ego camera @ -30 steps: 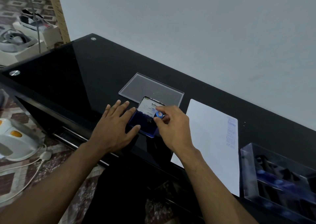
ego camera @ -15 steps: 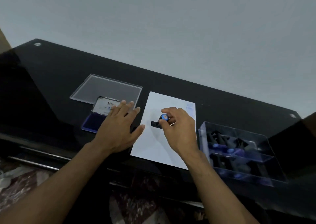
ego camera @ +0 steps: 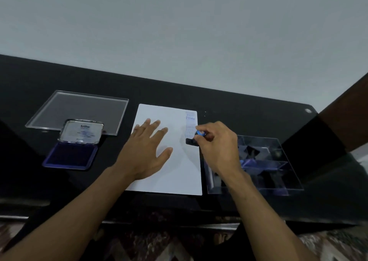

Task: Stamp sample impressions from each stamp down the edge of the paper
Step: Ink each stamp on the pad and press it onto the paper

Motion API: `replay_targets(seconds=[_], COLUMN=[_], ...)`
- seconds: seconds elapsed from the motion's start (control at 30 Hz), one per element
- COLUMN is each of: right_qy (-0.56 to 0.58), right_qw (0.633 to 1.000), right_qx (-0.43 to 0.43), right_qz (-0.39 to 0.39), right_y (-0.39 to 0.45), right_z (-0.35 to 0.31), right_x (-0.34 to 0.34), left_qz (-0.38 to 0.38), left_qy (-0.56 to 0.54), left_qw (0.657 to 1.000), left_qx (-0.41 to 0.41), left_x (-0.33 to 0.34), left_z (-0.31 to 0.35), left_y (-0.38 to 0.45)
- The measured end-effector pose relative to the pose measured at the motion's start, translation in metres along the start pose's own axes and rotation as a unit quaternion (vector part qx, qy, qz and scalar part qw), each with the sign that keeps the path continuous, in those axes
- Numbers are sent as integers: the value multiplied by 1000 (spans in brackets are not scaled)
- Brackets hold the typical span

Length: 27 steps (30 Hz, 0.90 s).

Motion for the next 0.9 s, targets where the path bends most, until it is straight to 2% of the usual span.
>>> replay_targets(seconds=[0.53, 0.9], right_qy=[-34, -63], right_qw=[998, 996], right_qx=[-23, -37], right_qz=[-38, -54], right_y=[8, 7], right_z=[9, 11], right_x=[14, 20], left_qz=[-54, -56], left_qy=[15, 33], left_qw=[998, 998], left_qx=[4, 0], left_x=[32, 36], left_z=[-1, -2], left_y=[28, 26])
Point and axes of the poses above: each hand's wrist, its own y-axis towards the middle knuckle, its own x-axis out of the palm, z = x × y, the point moved 1 cm from there along y, towards the middle knuckle, and after that the axes turned 4 degrees about z, right-handed, at the moved point
